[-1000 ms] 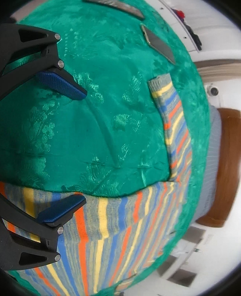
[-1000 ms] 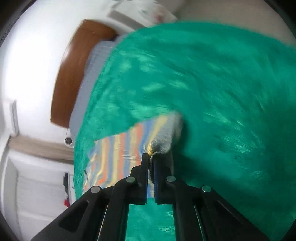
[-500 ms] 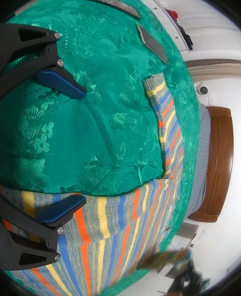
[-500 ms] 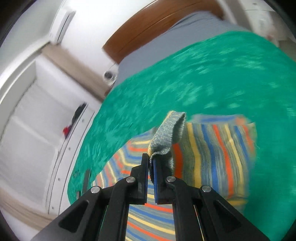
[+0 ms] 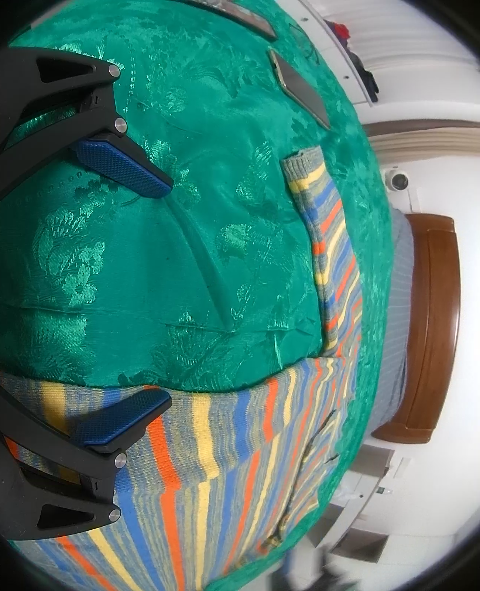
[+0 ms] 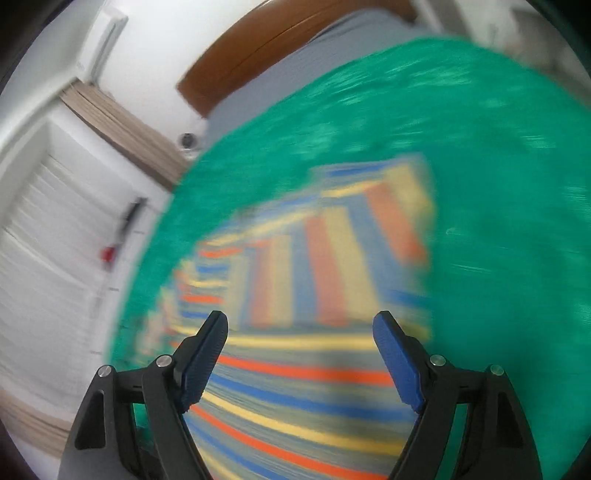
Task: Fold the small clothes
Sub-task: 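Carry the cuff across the sweater body and open the right tool, then move the left tool down to the sweater's side edge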
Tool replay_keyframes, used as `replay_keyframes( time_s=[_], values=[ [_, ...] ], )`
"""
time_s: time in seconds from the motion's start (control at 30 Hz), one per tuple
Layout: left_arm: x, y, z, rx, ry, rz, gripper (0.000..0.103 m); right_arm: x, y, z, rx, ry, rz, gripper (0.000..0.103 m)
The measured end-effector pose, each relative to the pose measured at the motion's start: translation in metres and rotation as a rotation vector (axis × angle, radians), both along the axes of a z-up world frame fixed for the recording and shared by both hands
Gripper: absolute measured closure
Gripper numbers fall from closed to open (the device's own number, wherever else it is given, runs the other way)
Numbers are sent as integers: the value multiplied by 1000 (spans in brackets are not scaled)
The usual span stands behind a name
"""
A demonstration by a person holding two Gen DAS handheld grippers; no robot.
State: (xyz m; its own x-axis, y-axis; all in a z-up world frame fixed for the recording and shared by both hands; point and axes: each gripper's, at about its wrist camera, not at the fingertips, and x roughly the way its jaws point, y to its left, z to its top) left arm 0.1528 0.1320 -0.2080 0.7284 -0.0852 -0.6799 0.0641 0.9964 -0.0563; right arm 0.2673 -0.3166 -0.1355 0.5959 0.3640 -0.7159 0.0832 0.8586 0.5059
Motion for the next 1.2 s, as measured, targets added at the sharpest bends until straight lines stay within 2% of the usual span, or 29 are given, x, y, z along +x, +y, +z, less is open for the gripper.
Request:
replay_keyframes(
  time_s=[0.07, 0.17, 0.3, 0.4, 0.5, 0.7, 0.9, 0.93, 1.0, 1.07, 1.13, 1.2],
  values=[
    [0, 0, 0, 0, -1, 1, 0, -36, -23, -10, -105, -2, -38, 22],
    [1, 0, 0, -1, -5, 4, 0, -87, -51, -16, -215, -57, -87, 22],
    [0, 0, -1, -4, -12, 6, 0, -139, -69, -18, -255, -138, -149, 22],
    [-2, 1, 0, -9, -13, 4, 0, -162, -79, -31, -278, -131, -173, 20],
    [-4, 2, 0, -9, -12, 4, 0, -167, -79, -49, -295, -113, -183, 20],
    [-4, 1, 0, -3, -2, 6, 0, -161, -68, -59, -351, -116, -169, 9],
    [-3, 0, 3, 4, 26, 12, 0, -163, -69, -63, -342, -126, -164, 8],
    [-4, 1, 7, -8, 46, 14, 0, -163, -70, -63, -340, -127, -164, 8],
    [-2, 8, 22, -79, 93, -23, 1, -163, -70, -64, -341, -126, -162, 7],
    [6, 21, 43, -153, 93, -37, 1, -163, -69, -64, -342, -130, -158, 5],
    [22, 38, 63, -195, 84, -24, 1, -162, -69, -65, -345, -133, -155, 4],
    [56, 69, 82, -248, 101, 15, 1, -162, -70, -65, -342, -136, -154, 4]
  ],
)
